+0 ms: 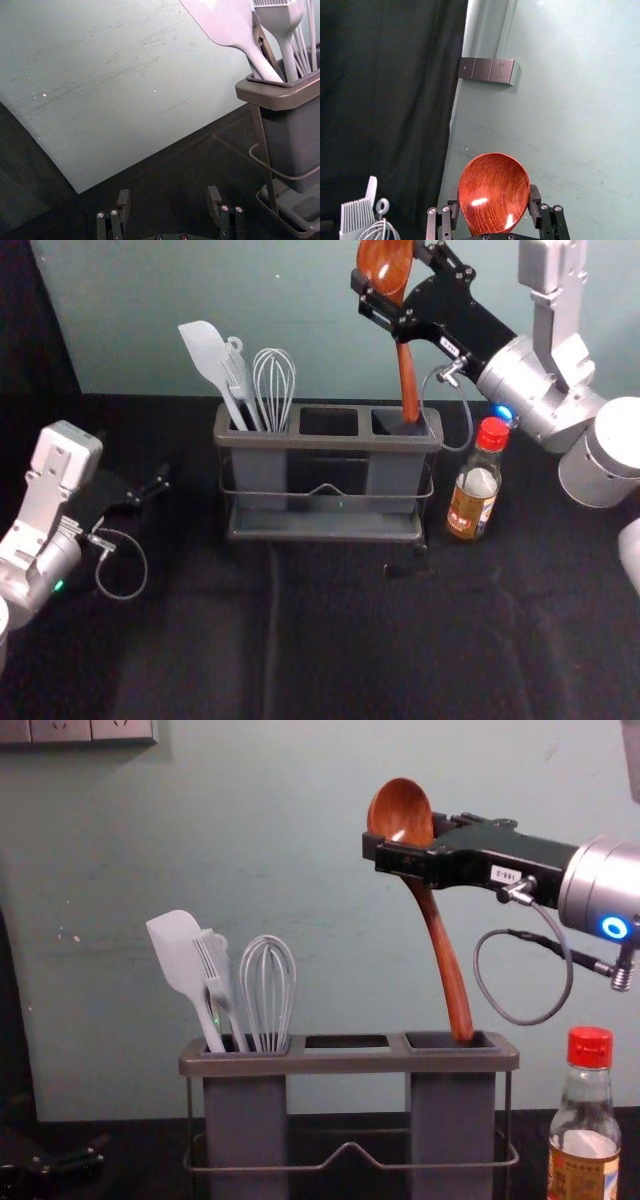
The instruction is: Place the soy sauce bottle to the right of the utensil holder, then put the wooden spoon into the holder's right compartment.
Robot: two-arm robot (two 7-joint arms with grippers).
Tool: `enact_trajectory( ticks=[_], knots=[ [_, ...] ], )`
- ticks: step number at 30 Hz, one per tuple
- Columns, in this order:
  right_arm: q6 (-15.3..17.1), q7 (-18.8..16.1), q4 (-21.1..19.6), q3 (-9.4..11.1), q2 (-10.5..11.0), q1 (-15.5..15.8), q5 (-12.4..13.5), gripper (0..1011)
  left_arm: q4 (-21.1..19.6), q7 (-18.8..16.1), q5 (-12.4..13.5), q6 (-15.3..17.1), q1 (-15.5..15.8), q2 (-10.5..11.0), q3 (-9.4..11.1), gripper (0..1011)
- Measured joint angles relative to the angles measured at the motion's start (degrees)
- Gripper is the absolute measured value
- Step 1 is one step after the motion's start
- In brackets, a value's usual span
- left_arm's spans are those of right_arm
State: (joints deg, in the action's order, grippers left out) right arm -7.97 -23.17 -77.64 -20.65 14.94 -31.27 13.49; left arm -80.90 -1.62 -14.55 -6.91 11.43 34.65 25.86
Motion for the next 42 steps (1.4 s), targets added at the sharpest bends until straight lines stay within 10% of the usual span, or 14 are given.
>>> enact_trajectory(
  ticks=[42],
  knots=[
    [7.1,0.6,-9.7,1.6,4.2,11.9,3.6,833,0.0,0.0,0.0,0.0,0.0,0.0,0.0,1005]
  ],
)
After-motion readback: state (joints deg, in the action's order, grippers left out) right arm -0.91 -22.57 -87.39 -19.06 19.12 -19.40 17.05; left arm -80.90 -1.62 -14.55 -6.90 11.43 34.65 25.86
